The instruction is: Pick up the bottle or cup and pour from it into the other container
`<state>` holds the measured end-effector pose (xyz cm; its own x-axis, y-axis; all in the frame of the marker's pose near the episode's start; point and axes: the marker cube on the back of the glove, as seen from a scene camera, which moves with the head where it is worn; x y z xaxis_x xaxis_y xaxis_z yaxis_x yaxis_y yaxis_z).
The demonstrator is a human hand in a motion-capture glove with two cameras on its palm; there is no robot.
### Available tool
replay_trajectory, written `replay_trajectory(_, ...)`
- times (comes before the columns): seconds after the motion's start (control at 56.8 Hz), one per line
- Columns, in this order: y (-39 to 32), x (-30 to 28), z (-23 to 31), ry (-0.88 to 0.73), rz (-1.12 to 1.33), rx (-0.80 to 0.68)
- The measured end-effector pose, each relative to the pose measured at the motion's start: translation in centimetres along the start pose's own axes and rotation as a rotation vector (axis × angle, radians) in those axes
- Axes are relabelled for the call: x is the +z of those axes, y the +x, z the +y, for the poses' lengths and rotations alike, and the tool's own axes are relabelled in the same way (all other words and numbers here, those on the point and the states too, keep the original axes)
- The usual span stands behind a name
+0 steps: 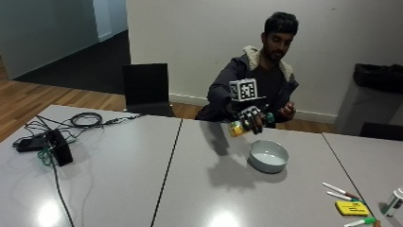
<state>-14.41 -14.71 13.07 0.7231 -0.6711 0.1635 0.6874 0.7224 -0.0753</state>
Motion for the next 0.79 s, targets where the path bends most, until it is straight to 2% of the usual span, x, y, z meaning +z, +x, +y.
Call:
replay_trajectory(0.229,-3.6,2.2,-1.5,-0.119,0.371,-0.172)
replay_trajectory(0.529,-5.5,6.1,-1.0,-0.203,0.740,-0.272)
replay_trajectory(0.793,-6.6,7.3,-1.1,-0.220,0.833,-0.342)
